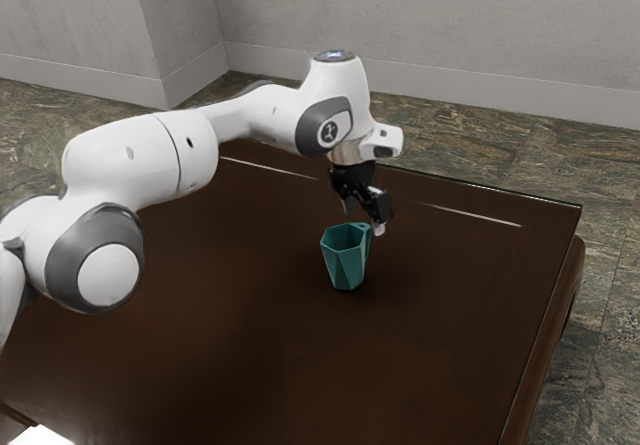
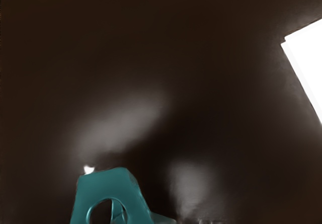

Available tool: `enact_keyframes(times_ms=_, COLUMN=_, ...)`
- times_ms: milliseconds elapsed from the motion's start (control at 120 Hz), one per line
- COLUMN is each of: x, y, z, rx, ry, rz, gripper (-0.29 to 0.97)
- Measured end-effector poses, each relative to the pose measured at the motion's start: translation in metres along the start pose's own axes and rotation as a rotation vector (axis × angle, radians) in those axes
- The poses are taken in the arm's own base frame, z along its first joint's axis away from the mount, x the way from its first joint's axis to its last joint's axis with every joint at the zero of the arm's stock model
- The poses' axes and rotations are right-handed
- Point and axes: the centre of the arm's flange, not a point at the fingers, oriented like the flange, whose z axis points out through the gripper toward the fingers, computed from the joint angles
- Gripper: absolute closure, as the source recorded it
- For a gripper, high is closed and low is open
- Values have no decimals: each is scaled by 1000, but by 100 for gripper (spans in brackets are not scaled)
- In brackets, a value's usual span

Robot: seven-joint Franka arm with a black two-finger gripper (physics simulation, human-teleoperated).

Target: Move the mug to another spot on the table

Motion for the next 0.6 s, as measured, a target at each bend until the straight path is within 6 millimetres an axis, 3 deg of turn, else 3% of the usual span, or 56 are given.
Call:
enact_keyframes(times_ms=308, x=1, y=-3, z=10, rx=15, ry=-5, rz=39, gripper=2)
enact_keyframes(times_ms=600, x=3, y=-7, z=31, rx=10, ry=-12, rz=54, gripper=2)
